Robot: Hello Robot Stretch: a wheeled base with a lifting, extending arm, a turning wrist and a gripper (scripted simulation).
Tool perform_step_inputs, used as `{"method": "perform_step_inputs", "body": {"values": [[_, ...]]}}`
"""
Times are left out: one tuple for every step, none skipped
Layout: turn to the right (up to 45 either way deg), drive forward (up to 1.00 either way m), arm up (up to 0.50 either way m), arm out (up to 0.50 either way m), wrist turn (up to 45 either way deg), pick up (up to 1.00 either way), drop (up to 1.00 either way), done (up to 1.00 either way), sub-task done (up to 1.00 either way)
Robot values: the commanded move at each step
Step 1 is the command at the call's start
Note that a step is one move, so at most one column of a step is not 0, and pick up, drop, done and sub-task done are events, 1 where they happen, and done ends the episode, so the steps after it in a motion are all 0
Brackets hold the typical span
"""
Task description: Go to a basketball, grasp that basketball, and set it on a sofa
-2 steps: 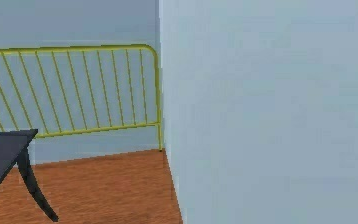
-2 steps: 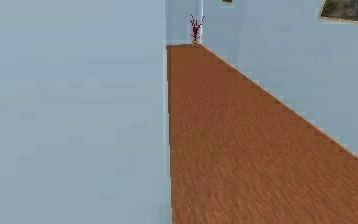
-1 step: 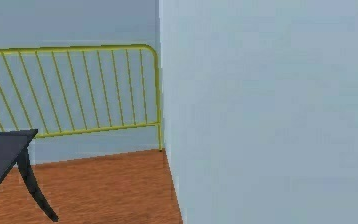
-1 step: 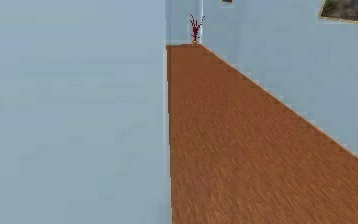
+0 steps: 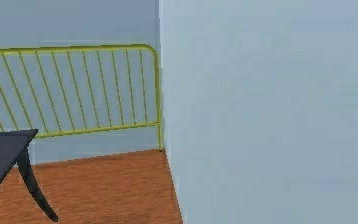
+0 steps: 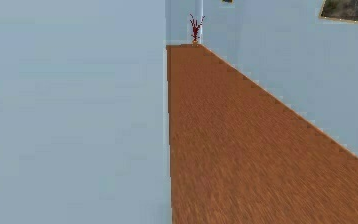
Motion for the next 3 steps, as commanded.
{"method": "perform_step_inputs", "body": {"values": [[-45.0, 0.0, 0.0, 0.0, 0.0, 0.0, 0.0, 0.0, 0.0], [18.0, 0.0, 0.0, 0.0, 0.0, 0.0, 0.0, 0.0, 0.0], [0.0, 0.6, 0.0, 0.0, 0.0, 0.0, 0.0, 0.0, 0.0]]}}
